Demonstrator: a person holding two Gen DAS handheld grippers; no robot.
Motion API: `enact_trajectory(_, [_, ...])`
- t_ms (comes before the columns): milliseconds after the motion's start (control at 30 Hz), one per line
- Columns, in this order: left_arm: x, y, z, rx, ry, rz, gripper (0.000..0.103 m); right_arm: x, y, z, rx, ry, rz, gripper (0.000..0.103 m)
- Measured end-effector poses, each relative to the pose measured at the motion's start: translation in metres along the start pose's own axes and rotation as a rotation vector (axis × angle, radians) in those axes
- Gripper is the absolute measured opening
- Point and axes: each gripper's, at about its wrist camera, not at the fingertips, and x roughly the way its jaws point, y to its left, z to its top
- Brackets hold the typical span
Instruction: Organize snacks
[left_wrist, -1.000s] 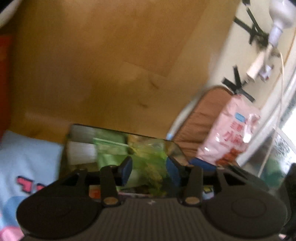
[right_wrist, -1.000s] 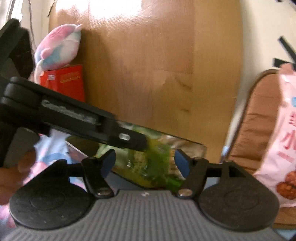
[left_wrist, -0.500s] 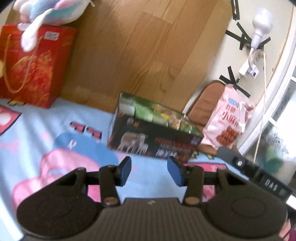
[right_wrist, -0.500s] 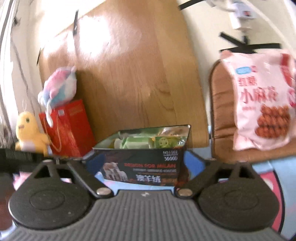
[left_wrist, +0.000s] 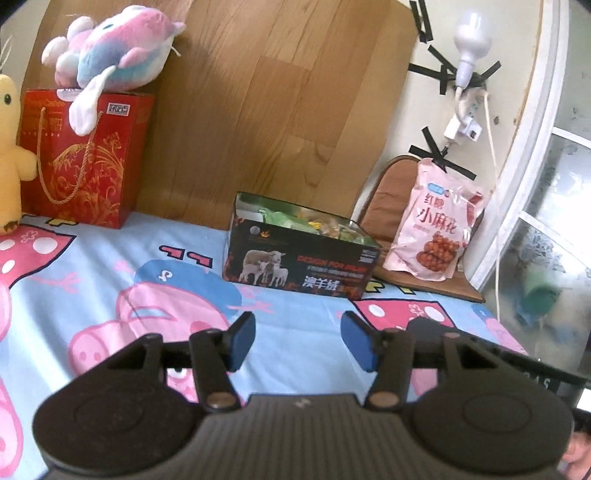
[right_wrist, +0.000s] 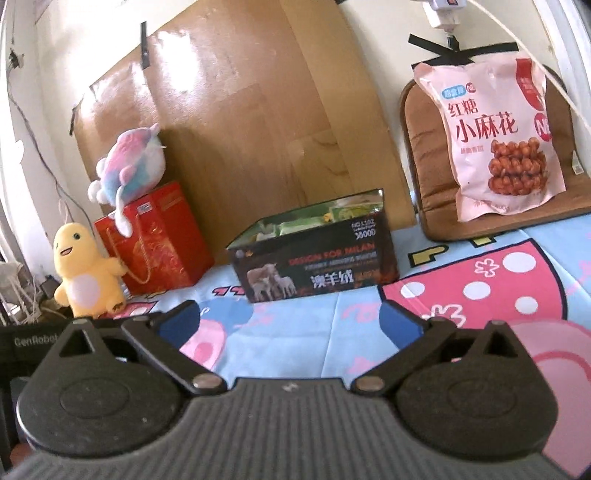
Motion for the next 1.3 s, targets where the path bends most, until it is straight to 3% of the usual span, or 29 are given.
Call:
enact_trajectory(233, [-0.023, -0.01, -0.011, 0.02, -0.014, 0.008, 0.066, -0.026, 0.002, -0.007, 0.003, -0.004, -0.012, 0.103])
enact_trajectory(367, [-0.035, -0.019, -0.018, 0.071, -0.021, 0.046, 0.103, -0.038, 0.0, -0.015, 0.039, -0.007, -0.024, 0.103])
enact_trajectory(500, [-0.044, -0.028, -0.026, 0.116, -0.012, 0.115, 0.103, -0.047, 0.002, -0.028, 0.085, 0.022, -0.032, 0.103])
enact_trajectory(700, [-0.056, -0.033, -0.035, 0.088, 0.023, 0.18, 0.103, -0.066, 0.013, -0.045, 0.069, 0.024, -0.033, 0.103])
enact_trajectory(1067, [-0.074, -0.048, -0.056, 0.058, 0.023, 0.218, 0.103, -0.099, 0.013, -0.075, 0.141, 0.095, 0.005, 0.103])
enact_trajectory(1300, [-0.079, -0.064, -0.058, 0.165, 0.001, 0.341, 0.103, -0.11, 0.018, -0.076, 0.134, 0.073, 0.025, 0.103])
